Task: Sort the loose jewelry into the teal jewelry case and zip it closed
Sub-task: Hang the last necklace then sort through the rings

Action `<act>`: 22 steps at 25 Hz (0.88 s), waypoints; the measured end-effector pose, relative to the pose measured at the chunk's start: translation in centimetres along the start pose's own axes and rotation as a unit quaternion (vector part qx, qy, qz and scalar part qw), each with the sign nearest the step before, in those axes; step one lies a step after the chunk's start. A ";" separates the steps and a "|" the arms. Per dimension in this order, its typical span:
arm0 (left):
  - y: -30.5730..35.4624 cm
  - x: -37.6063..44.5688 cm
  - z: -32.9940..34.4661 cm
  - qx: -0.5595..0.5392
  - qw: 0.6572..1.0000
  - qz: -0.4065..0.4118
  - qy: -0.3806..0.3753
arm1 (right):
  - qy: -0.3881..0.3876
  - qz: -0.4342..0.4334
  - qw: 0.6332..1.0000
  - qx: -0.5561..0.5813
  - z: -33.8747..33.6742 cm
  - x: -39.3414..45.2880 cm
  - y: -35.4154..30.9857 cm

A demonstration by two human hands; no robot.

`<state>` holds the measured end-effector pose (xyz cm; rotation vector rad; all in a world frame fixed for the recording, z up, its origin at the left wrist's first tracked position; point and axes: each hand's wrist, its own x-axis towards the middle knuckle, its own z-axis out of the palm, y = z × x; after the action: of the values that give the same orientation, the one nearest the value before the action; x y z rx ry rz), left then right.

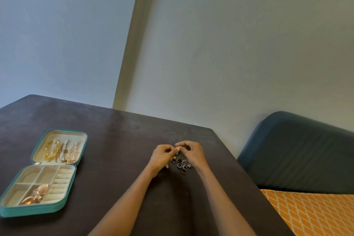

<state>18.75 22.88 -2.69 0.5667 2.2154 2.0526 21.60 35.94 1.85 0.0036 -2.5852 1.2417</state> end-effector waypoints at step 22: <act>-0.2 0.2 0.2 -0.004 0.997 -0.009 0.073 | 0.129 0.125 0.936 -0.304 1.2 3.1 4.8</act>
<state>18.56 23.18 -2.88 0.4056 2.2794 2.1571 17.78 38.40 -1.73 -0.5836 -2.6652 0.4144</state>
